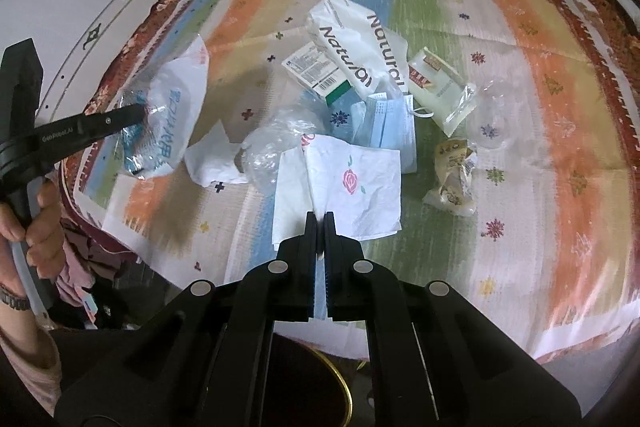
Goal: Collect trash
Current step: 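Carry the plastic bag with the left gripper while the right gripper grasps a white tissue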
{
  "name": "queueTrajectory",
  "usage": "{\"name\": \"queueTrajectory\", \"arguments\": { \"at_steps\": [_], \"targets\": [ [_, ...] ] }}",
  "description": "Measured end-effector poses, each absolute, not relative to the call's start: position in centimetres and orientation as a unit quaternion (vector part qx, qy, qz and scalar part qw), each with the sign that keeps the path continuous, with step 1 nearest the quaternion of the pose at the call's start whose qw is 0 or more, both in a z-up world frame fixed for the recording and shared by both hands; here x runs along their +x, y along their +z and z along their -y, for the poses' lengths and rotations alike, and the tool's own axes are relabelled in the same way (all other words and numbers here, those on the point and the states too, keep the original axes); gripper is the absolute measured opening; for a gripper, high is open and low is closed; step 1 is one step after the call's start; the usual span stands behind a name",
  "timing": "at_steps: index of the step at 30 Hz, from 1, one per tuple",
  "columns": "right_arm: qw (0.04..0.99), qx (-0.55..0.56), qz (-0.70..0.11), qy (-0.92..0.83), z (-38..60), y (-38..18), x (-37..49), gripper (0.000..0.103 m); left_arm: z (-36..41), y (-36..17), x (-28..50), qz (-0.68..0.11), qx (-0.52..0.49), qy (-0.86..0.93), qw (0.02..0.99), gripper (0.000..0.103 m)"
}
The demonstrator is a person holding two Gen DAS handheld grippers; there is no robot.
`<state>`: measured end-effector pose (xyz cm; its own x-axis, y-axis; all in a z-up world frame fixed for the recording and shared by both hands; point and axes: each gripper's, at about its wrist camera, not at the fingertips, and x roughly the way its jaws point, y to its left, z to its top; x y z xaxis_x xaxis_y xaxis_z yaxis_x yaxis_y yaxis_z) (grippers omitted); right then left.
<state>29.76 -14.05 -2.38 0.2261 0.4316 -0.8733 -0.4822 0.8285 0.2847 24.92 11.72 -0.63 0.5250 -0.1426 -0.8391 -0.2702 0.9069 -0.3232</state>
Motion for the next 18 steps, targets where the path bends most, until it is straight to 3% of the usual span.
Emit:
{"name": "queueTrajectory", "arguments": {
  "at_steps": [18],
  "targets": [
    [0.802,-0.020,-0.513,0.305,17.0,0.7,23.5,0.003,-6.2,2.5,16.5,-0.451,-0.192,-0.024,0.871,0.007]
  ]
}}
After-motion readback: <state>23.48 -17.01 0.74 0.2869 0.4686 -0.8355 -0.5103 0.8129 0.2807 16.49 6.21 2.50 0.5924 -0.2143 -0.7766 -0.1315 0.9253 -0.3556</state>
